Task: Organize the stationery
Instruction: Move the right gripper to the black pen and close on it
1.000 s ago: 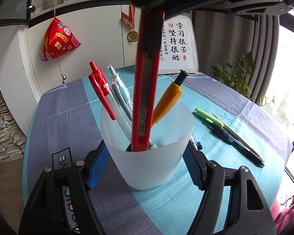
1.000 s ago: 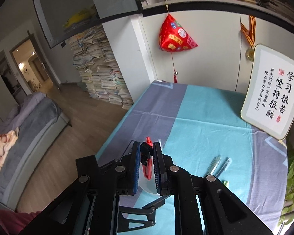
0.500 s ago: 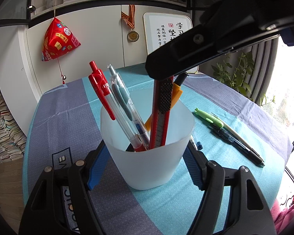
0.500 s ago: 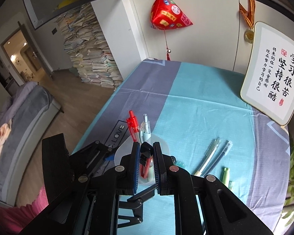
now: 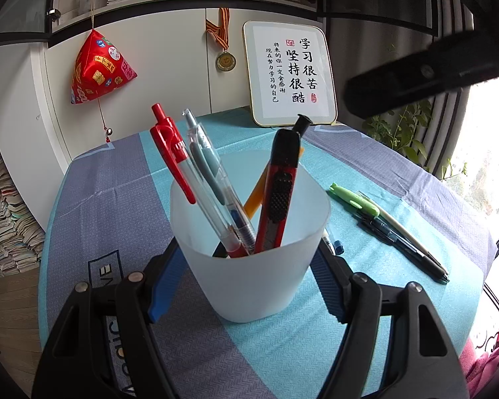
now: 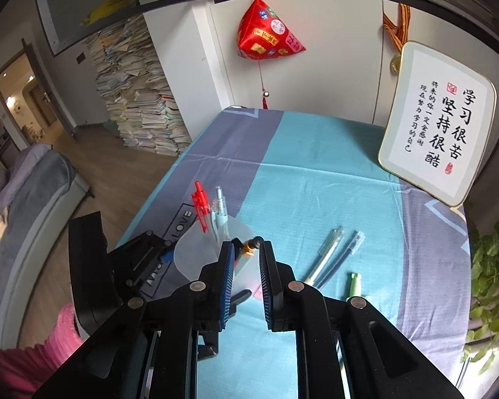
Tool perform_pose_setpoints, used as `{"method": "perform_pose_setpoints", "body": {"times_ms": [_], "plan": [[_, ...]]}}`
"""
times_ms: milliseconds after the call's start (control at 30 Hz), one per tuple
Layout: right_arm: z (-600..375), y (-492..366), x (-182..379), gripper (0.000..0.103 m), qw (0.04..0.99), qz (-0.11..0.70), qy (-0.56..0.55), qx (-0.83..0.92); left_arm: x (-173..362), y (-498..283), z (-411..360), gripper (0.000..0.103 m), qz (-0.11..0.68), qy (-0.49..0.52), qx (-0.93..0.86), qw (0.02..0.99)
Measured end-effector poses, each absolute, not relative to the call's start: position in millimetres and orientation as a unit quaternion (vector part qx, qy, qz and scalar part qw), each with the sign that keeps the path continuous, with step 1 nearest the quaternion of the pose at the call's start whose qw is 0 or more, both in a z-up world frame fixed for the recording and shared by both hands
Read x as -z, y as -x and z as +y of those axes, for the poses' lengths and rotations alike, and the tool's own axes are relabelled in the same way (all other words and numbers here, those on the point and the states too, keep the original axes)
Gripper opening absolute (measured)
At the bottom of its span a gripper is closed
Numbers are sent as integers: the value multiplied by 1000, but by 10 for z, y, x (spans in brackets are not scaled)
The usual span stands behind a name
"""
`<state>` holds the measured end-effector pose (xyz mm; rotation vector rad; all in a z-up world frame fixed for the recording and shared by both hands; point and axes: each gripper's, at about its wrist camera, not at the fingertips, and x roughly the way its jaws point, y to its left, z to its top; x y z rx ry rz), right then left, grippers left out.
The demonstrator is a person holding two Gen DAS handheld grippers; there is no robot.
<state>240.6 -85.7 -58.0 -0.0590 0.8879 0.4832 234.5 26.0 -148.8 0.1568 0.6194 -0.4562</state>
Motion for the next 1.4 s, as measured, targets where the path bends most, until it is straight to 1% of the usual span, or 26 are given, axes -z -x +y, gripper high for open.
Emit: {"method": "perform_pose_setpoints", "body": {"times_ms": [100, 333, 600, 633, 833, 1000, 1033, 1333, 1367, 1400], "plan": [[-1056, -2324, 685, 14, 877, 434, 31, -205, 1488, -2345, 260, 71, 302, -76, 222, 924], [-1506, -2342, 1167, 15, 866, 481, 23, -133, 1488, -2346, 261, 71, 302, -76, 222, 924], [-1492, -2309, 1477, 15, 855, 502, 47, -123, 1488, -2346, 261, 71, 302, -76, 222, 924], [-1468, -2307, 1496, 15, 845, 517, 51, -124, 1488, -2346, 260, 71, 302, -77, 222, 924], [-1382, -2352, 1613, 15, 841, 524, 76, -113, 1488, -2346, 261, 71, 302, -76, 223, 924], [-1405, -2409, 1746, 15, 835, 535, 74, -101, 1488, -2346, 260, 71, 302, -77, 222, 924], [-1408, -2413, 1764, 15, 849, 514, 70, -104, 1488, -2346, 260, 71, 302, -77, 222, 924], [-1404, -2451, 1798, 16, 856, 501, 63, -108, 1493, -2351, 258, 71, 303, -77, 223, 923], [-1407, -2457, 1802, 18, 857, 500, 61, -110, 1494, -2352, 260, 71, 303, -77, 223, 923], [-1407, -2467, 1806, 23, 857, 500, 59, -112, 1495, -2353, 259, 71, 303, -77, 223, 923]]}}
